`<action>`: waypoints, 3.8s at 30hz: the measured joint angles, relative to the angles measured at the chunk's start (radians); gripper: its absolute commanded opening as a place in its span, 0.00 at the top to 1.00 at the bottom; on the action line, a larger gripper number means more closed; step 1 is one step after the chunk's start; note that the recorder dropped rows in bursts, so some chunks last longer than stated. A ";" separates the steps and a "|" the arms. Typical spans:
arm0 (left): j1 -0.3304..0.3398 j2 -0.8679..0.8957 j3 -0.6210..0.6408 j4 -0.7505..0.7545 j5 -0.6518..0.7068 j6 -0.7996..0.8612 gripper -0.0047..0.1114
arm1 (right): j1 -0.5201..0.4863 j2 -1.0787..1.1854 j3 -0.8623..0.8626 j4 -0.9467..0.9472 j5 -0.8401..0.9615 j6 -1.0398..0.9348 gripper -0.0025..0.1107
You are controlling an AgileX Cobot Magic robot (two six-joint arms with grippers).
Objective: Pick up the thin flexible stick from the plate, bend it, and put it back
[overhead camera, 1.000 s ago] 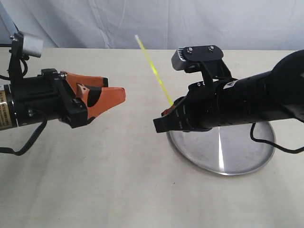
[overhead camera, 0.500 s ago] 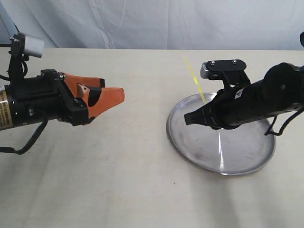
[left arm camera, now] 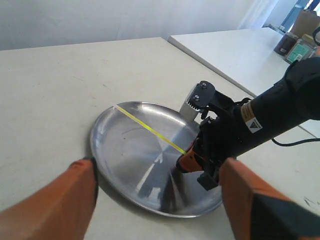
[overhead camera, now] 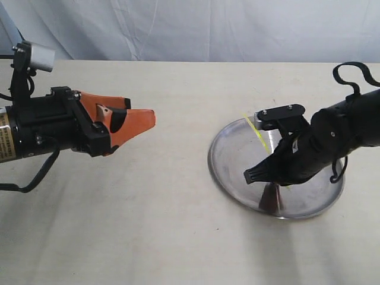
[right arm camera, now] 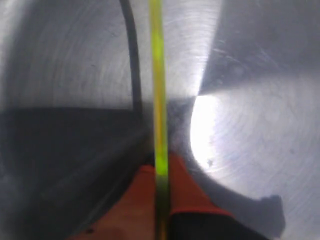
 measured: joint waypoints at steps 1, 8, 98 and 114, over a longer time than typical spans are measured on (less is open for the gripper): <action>0.000 0.000 0.000 0.000 0.002 0.000 0.39 | 0.000 0.004 0.000 -0.065 0.000 0.070 0.99; 0.000 0.000 0.000 -0.007 0.004 0.000 0.39 | 0.000 0.011 0.000 -0.407 0.208 0.414 0.99; 0.000 -0.112 0.000 -0.549 0.122 0.556 0.96 | -0.002 -1.764 0.493 -0.168 0.050 0.114 0.98; 0.000 -0.112 0.000 -0.541 0.122 0.543 0.96 | -0.323 -1.762 0.750 -0.131 0.003 0.114 0.98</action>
